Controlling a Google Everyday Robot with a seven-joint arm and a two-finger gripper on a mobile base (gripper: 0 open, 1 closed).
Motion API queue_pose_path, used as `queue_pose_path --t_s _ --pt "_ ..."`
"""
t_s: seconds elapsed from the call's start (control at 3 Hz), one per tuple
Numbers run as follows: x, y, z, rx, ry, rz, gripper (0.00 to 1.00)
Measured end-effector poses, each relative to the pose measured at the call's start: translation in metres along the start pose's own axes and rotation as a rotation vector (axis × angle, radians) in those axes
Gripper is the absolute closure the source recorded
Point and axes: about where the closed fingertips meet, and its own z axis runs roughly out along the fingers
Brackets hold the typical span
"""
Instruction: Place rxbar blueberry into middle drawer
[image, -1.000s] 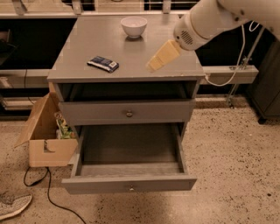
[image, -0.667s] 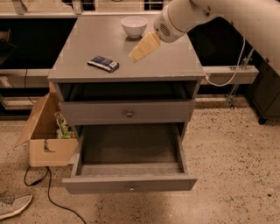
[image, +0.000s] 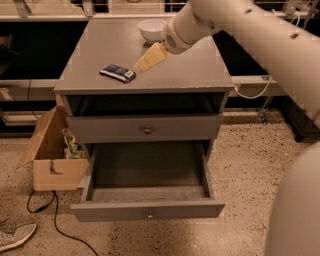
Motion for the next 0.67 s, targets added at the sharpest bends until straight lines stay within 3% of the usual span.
queue_pose_path --t_s 0.67 --pt "-0.018 -0.001 0.094 -0.01 0.026 0.095 0.0"
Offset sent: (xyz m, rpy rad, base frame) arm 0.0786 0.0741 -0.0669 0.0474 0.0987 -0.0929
